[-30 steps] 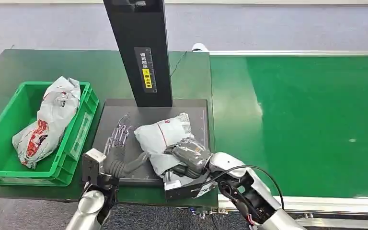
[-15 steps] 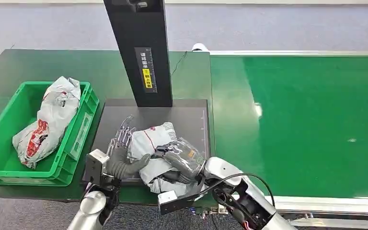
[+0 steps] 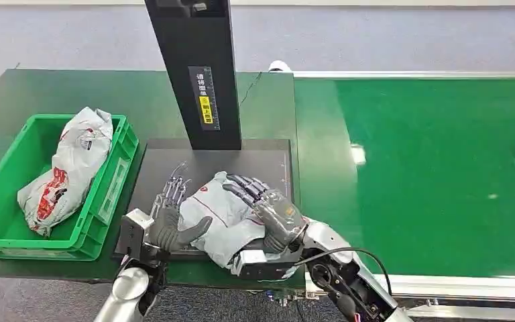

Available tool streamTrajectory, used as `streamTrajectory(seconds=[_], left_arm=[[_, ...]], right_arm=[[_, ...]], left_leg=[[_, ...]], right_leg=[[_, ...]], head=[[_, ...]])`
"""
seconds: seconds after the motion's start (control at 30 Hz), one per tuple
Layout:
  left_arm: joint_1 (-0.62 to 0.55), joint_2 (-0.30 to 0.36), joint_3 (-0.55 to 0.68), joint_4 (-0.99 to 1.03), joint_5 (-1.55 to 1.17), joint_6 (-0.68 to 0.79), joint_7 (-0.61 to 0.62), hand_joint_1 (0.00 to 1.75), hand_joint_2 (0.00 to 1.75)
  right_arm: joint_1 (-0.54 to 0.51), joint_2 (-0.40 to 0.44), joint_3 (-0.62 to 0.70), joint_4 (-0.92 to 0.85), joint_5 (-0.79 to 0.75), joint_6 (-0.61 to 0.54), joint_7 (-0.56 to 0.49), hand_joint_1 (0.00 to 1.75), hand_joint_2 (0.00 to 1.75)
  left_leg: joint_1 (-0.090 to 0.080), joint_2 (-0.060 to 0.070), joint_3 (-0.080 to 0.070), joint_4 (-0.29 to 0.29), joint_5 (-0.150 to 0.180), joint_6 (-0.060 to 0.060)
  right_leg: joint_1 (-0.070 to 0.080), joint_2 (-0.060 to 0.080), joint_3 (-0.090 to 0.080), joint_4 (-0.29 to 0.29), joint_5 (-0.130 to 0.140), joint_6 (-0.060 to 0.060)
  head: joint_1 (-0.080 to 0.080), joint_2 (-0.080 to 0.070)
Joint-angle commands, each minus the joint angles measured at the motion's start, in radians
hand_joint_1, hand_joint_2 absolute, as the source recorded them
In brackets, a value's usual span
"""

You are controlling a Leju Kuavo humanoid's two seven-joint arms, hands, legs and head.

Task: Moved the parcel from conveyor to table for the left to box.

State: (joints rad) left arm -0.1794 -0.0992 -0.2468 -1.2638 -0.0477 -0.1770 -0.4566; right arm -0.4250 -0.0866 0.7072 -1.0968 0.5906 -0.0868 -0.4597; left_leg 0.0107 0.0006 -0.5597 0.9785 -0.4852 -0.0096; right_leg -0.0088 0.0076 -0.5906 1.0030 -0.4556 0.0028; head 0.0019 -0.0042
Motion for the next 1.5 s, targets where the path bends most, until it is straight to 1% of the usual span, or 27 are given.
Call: streamTrajectory(seconds=[0.03,0.07,0.1,0.17,0.2,0.27,0.37,0.53,0.57,0.63,0.67,0.7,0.83,1.43,1.47,1.5], left_arm=[[-0.002,0.022,-0.022,0.040,-0.030,0.009,0.000,0.00,1.75],[0.004,0.031,-0.034,0.029,-0.052,0.007,0.000,0.00,1.75],[0.008,0.048,-0.059,0.020,-0.094,0.003,0.000,0.00,1.75],[0.012,0.102,-0.144,0.001,-0.239,-0.038,0.009,0.00,1.75],[0.016,0.103,-0.151,0.002,-0.273,-0.046,0.008,0.00,1.75],[0.007,0.133,-0.212,0.010,-0.394,-0.062,0.014,0.00,1.75],[-0.010,0.147,-0.260,0.045,-0.480,-0.082,0.046,0.00,1.75],[-0.017,0.143,-0.262,0.060,-0.494,-0.086,0.053,0.00,1.75],[-0.033,0.159,-0.294,0.090,-0.555,-0.121,0.117,0.00,1.75],[-0.046,0.164,-0.303,0.138,-0.595,-0.133,0.145,0.00,1.75],[-0.053,0.158,-0.297,0.163,-0.605,-0.121,0.146,0.00,1.75],[-0.056,0.151,-0.291,0.173,-0.616,-0.109,0.141,0.00,1.75],[-0.059,0.133,-0.271,0.160,-0.620,-0.100,0.140,0.00,1.75],[-0.058,0.133,-0.270,0.155,-0.622,-0.099,0.141,0.00,1.75],[-0.058,0.133,-0.270,0.155,-0.622,-0.099,0.141,0.07,1.75],[-0.057,0.128,-0.260,0.152,-0.624,-0.089,0.139,1.45,1.75]], right_arm=[[0.143,0.030,-0.213,-0.075,-0.299,0.184,-0.037,0.00,1.75],[0.148,0.038,-0.226,-0.075,-0.311,0.187,-0.031,0.00,1.75],[0.149,0.045,-0.242,-0.071,-0.351,0.218,-0.030,0.00,1.75],[0.129,0.050,-0.251,-0.047,-0.370,0.248,-0.033,0.00,1.75],[0.118,0.053,-0.257,-0.034,-0.374,0.254,-0.036,0.00,1.75],[0.105,0.056,-0.263,-0.015,-0.378,0.264,-0.041,0.00,1.75],[0.111,0.053,-0.276,-0.012,-0.379,0.262,-0.046,0.00,1.75],[0.116,0.053,-0.279,-0.014,-0.378,0.261,-0.048,0.00,1.75],[0.124,0.055,-0.284,-0.017,-0.378,0.260,-0.048,0.00,1.75],[0.136,0.061,-0.288,-0.014,-0.380,0.262,-0.050,0.00,1.75],[0.150,0.063,-0.291,-0.018,-0.378,0.257,-0.049,0.00,1.75],[0.161,0.062,-0.295,-0.024,-0.377,0.256,-0.048,0.00,1.75],[0.190,0.061,-0.306,-0.055,-0.372,0.256,-0.047,0.00,1.75],[0.189,0.061,-0.308,-0.058,-0.370,0.258,-0.044,0.00,1.75],[0.189,0.061,-0.308,-0.058,-0.370,0.258,-0.044,0.00,1.75],[0.190,0.065,-0.317,-0.060,-0.369,0.259,-0.042,0.00,1.75]], left_leg=[[0.000,-0.002,0.001,-0.001,0.000,0.000],[0.000,-0.002,0.003,-0.002,0.000,0.000],[0.000,-0.002,0.004,-0.003,0.000,0.000],[0.000,-0.001,0.003,-0.002,0.000,0.000],[0.000,0.000,0.002,-0.002,0.000,0.000],[0.000,0.001,0.002,-0.002,0.000,0.000],[0.000,0.000,0.002,-0.002,0.000,0.000],[0.000,-0.001,0.003,-0.002,0.000,0.000],[0.000,0.000,0.002,-0.001,0.000,0.000],[0.000,-0.001,0.003,-0.002,0.000,0.000],[0.000,-0.001,0.002,-0.002,0.000,0.000],[0.000,-0.002,0.005,-0.003,0.001,0.000],[0.000,-0.002,0.002,-0.002,0.000,0.000],[0.000,-0.001,0.004,-0.002,0.000,0.000],[0.000,-0.001,0.004,-0.002,0.000,0.001],[0.000,-0.001,0.005,-0.003,0.000,0.001]], right_leg=[[0.000,-0.002,0.002,-0.001,0.000,0.000],[0.000,-0.003,0.004,-0.002,-0.001,0.000],[0.000,-0.003,0.005,-0.003,-0.001,0.000],[0.000,-0.002,0.004,-0.002,-0.001,-0.001],[0.000,0.000,0.002,-0.001,0.000,-0.001],[0.000,0.001,0.002,-0.001,0.000,0.000],[0.000,0.000,0.002,-0.001,0.000,0.000],[0.000,-0.001,0.003,-0.002,0.000,0.000],[0.000,-0.001,0.002,-0.001,0.000,0.000],[0.000,-0.002,0.003,-0.002,0.000,0.000],[0.000,-0.002,0.002,-0.001,0.000,0.000],[0.000,-0.003,0.005,-0.003,0.000,-0.001],[0.000,-0.002,0.003,-0.001,0.000,0.000],[0.000,-0.001,0.004,-0.002,0.000,0.000],[0.000,-0.001,0.005,-0.002,0.000,0.000],[0.000,-0.001,0.005,-0.002,0.000,0.000]], head=[[0.000,0.000],[0.000,0.000],[0.000,0.000],[0.000,0.000],[0.000,0.000],[0.000,0.000],[0.000,0.000],[0.000,0.000],[0.000,0.000],[0.000,0.000],[0.000,0.000],[0.000,0.000],[0.000,0.000],[0.000,0.000],[0.000,0.000],[0.000,0.000]])
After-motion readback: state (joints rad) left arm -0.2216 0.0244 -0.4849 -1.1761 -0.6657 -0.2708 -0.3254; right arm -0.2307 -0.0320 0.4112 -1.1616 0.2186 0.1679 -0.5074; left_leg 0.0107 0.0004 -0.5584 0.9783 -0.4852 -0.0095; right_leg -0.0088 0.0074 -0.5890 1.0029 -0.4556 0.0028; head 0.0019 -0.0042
